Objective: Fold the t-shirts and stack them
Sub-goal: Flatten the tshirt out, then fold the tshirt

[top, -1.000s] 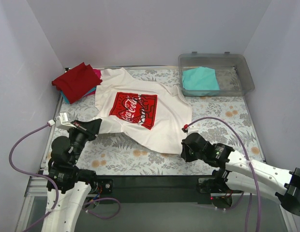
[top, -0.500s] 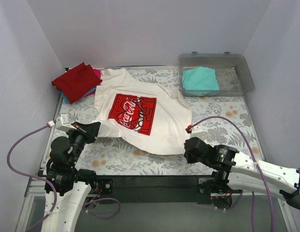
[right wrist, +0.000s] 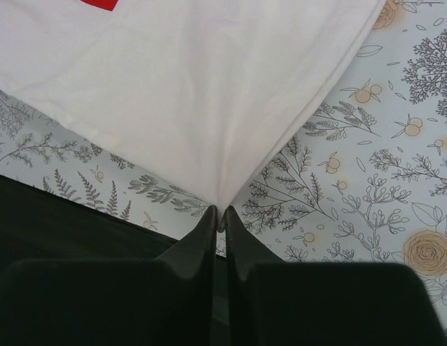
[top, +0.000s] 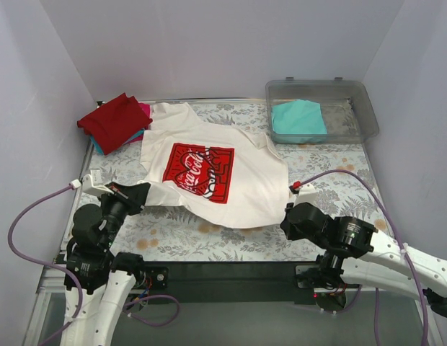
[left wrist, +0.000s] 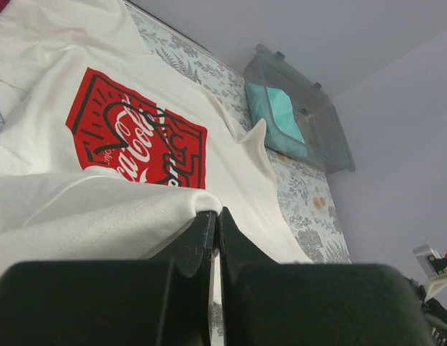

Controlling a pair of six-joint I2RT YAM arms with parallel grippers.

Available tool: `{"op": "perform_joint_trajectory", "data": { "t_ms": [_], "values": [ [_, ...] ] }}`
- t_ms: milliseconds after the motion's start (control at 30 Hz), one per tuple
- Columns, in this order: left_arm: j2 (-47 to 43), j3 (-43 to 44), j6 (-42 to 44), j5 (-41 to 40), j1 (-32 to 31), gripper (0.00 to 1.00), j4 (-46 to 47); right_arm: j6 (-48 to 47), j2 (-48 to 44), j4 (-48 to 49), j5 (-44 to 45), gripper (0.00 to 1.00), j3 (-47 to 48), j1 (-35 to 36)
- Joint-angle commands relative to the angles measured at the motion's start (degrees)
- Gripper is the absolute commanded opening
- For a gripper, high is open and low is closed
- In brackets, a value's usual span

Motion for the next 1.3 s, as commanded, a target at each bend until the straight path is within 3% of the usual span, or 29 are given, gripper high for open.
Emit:
{"op": "perform_joint_trajectory", "data": {
  "t_ms": [0, 367, 767, 1100, 1267],
  "values": [
    [-0.81, 2.75, 0.74, 1.08, -0.3, 0.0, -1.05, -2.19, -0.43, -0.55, -3.39, 0.01, 2.96, 0.6],
    [-3.09, 9.25, 1.09, -0.51, -0.3, 0.0, -4.21, -6.67, -4.91, 2.88, -6.83, 0.01, 5.33, 1.74],
    [0.07, 6.19, 3.47, 1.07, -0.22, 0.0, -6.32, -3.6, -2.45, 0.51, -2.35, 0.01, 1.29, 1.66],
    [6.39, -1.99, 0.48, 7.66, -0.3, 0.0, 4.22, -1.66, 4.04, 1.3, 4.33, 0.01, -0.38, 1.57],
    [9.64, -2.96, 0.3, 2.92, -0.3, 0.0, 7.56, -2.63, 7.65, 3.67, 8.55, 0.01, -0.65, 0.78]
  ]
}}
